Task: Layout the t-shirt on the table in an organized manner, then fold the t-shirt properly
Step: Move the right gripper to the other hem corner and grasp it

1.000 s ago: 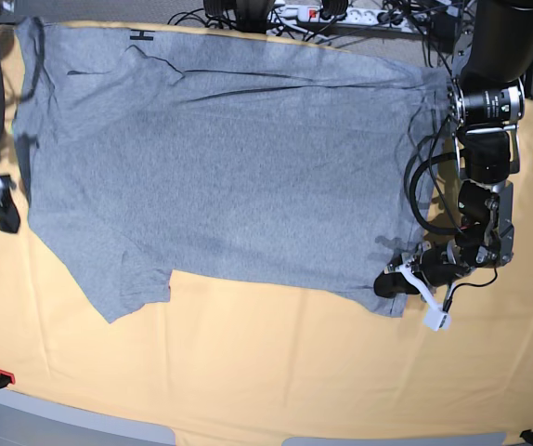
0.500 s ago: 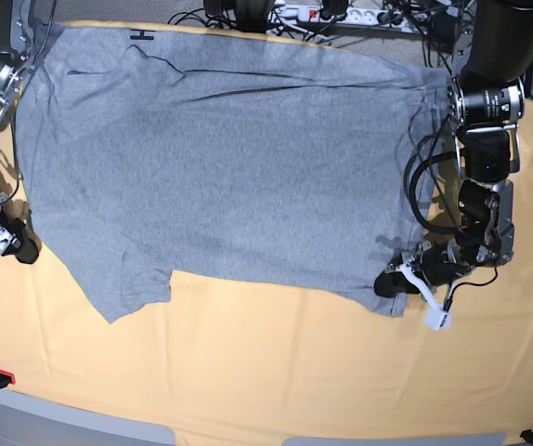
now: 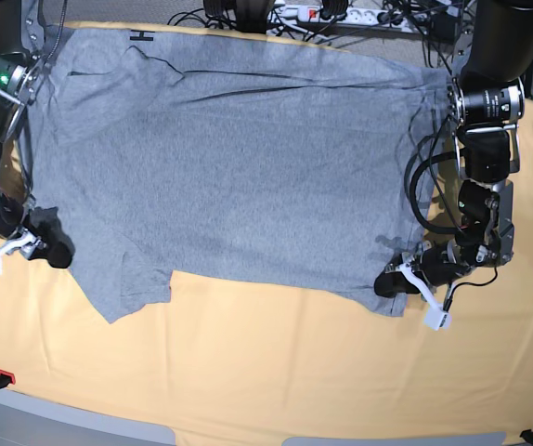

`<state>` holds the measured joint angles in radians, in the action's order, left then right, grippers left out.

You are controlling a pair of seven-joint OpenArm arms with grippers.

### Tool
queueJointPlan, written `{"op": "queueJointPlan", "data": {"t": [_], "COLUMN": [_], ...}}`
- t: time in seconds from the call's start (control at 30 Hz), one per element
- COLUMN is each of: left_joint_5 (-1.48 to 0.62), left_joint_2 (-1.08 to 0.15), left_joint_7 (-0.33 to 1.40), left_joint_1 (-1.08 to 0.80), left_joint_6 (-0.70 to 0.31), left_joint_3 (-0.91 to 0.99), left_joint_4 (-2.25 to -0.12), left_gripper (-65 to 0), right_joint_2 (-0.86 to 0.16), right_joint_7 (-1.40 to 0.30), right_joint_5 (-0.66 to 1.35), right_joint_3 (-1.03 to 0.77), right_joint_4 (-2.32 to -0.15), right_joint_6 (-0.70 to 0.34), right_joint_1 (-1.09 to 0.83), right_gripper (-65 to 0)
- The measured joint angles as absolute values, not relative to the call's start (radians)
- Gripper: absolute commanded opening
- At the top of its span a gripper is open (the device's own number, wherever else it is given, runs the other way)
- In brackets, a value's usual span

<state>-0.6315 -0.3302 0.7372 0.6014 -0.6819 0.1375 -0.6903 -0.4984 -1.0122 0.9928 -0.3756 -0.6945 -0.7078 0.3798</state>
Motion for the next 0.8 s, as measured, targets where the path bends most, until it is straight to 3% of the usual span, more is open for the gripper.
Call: {"op": "queueJointPlan", "data": {"t": [0.27, 0.43, 0.8], "left_joint_5": [-0.632, -0.632, -0.62], "left_joint_2": [-0.33, -0.33, -0.33], "left_joint_7": [0.738, 0.738, 0.759], "left_joint_1": [0.601, 0.602, 0.658], "left_joint_6": [-0.682, -0.682, -0.677], "left_joint_3": [0.138, 0.138, 0.137], "left_joint_4": [-0.69, -0.69, -0.686], "left_gripper": [-65.0, -65.0, -65.0], "right_joint_2": [-0.495, -0.505, -0.508], "right_joint_7": [-1.018, -0.988, -0.928], "right_joint_5": [0.952, 0.922, 0.759], "right_joint_3": [-0.302, -0.298, -0.296], "right_joint_4": [-0.72, -0.717, -0.712], "right_joint_6": [-0.7, -0.692, -0.693], "right_joint_1": [0.409, 0.442, 0.525], "right_gripper": [-49.0, -64.3, -65.0]}}
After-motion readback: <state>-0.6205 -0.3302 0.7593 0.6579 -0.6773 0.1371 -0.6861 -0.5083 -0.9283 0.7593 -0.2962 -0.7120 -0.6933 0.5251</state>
